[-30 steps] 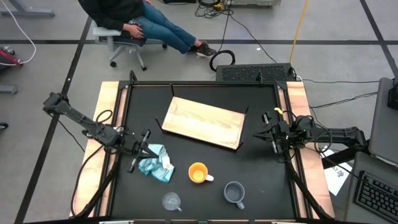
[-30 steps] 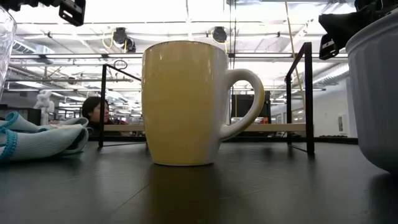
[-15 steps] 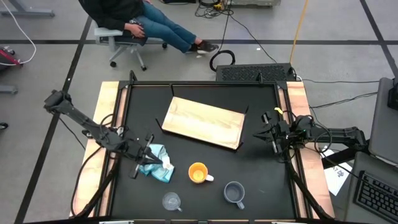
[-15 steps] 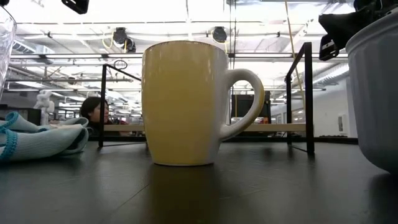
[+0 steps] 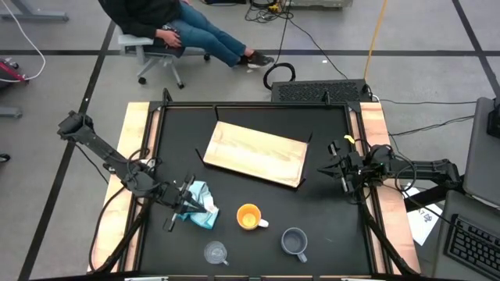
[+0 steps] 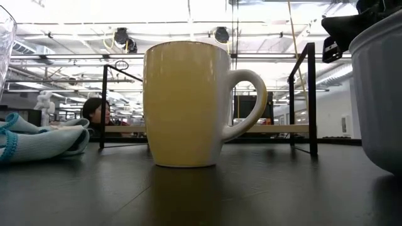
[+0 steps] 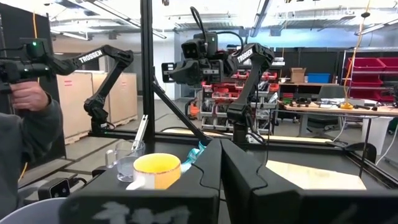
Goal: Stack small to large cups/mugs on shelf
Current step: Put the transparent mug on the shelf
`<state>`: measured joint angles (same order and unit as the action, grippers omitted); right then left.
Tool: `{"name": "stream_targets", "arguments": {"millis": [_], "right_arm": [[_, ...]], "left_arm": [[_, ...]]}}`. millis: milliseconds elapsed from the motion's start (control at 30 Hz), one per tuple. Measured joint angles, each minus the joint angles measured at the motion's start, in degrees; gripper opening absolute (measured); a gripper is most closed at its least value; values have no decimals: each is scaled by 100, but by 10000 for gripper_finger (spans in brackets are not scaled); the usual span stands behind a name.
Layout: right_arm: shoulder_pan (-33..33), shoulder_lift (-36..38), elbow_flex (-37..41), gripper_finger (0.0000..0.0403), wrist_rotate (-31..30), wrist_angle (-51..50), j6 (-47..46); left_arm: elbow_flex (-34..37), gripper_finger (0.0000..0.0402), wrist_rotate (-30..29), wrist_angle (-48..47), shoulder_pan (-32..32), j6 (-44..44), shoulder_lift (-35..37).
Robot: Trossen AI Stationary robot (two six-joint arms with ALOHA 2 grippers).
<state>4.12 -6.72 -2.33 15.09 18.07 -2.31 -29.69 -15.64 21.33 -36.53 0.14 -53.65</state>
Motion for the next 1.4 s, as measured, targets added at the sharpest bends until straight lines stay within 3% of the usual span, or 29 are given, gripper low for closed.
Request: {"name": "stream_targets", "arguments": {"millis": [300, 767, 1400], "right_arm": [[0, 0, -2, 0, 0, 5, 0], [0, 0, 0, 0, 0, 6, 17], [0, 0, 0, 0, -2, 8, 20]], "left_arm": [[-96, 0, -7, -77, 2, -321, -81], [-96, 0, -93, -5, -20, -1397, -843], [-305, 0, -42, -28, -361, -1855, -1499]]}}
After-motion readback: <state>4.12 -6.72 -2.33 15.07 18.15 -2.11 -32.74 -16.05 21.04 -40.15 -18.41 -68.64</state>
